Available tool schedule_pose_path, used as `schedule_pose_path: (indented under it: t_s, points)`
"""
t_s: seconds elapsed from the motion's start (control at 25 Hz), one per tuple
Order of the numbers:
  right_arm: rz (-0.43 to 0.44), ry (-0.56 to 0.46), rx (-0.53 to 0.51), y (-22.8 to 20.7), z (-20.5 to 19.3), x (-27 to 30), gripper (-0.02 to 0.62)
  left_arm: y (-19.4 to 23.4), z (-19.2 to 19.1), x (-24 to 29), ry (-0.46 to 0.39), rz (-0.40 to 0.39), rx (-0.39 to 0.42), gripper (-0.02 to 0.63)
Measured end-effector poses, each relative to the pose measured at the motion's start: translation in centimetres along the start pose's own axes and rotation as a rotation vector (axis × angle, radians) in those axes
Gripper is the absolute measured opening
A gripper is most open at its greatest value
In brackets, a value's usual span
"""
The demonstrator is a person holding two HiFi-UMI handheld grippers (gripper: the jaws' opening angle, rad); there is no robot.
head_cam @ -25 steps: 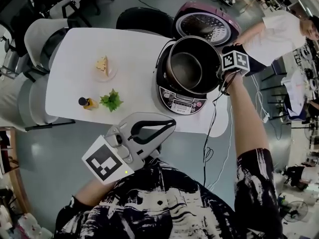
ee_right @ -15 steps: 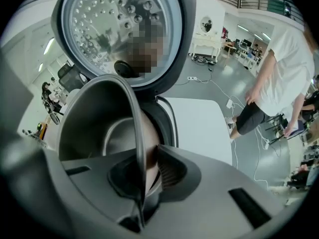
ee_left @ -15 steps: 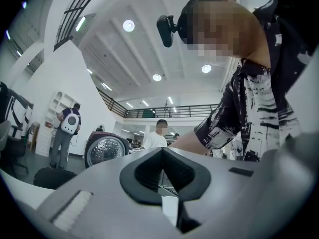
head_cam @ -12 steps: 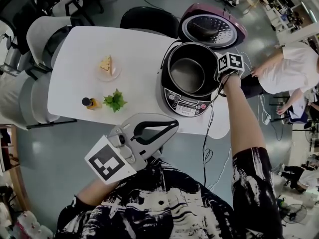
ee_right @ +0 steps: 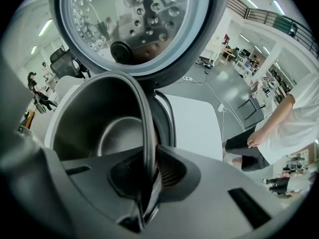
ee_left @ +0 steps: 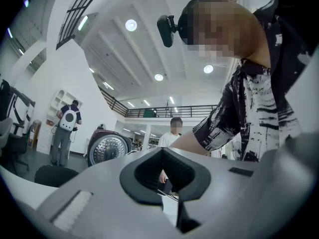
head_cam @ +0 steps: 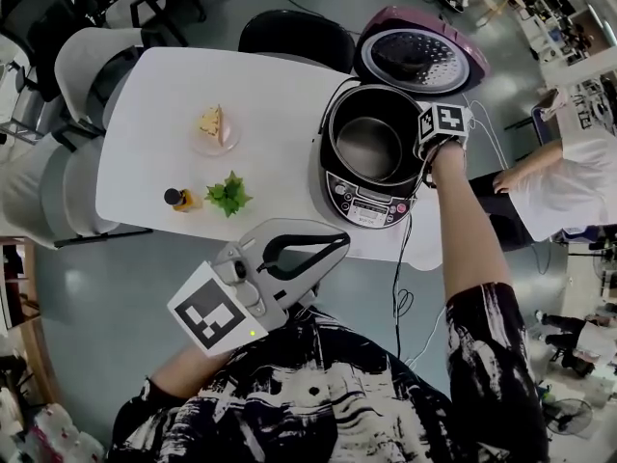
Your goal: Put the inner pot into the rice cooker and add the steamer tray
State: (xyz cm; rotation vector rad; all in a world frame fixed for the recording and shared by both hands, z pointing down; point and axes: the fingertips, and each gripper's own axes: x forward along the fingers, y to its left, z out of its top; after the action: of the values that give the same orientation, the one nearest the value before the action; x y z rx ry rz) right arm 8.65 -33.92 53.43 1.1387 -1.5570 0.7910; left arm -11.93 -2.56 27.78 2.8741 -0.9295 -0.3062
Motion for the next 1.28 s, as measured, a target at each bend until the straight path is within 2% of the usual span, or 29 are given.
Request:
schedule_pose_path:
  t_s: [0.32, 0.48, 0.6, 0.76, 1.0, 1.2, 1.28]
  points:
    - [-0.071, 0.035, -0.069, -0.2, -0.7, 1.3, 0.005, 0.7, -0.2, -0.5, 0.002, 0.014, -0.017, 0.005]
    - [-0.114, 0.075, -0.157, 0.0, -0.8, 1.4, 0.014, 0.7, -0.1, -0.4, 0.000, 0.008, -0.014, 0.005]
    - [-0.179, 0.108, -0.256, -0.1, -0.8, 1.2, 0.030, 0.6, 0.1, -0.2, -0.006, 0.003, -0.016, 0.005]
    - [-0.247, 0.152, -0.353, -0.3, -1.1, 0.9, 0.091, 0.4, 0.3, -0.2, -0.009, -0.001, -0.015, 0.005]
    - [-0.233, 0.128, -0.328, -1.1, -1.2, 0.5, 0.132, 0.2, 0.2, -0.3, -0.003, -0.008, -0.021, 0.005]
    - [-0.142, 0.053, -0.259, -1.1, -1.0, -0.7, 0.138, -0.4, 0.1, 0.5, -0.004, -0.030, -0.020, 0.005]
    - [-0.082, -0.012, -0.238, -0.8, -0.6, -1.7, 0.138, -0.8, 0.2, 1.1, -0.002, -0.041, -0.014, 0.005]
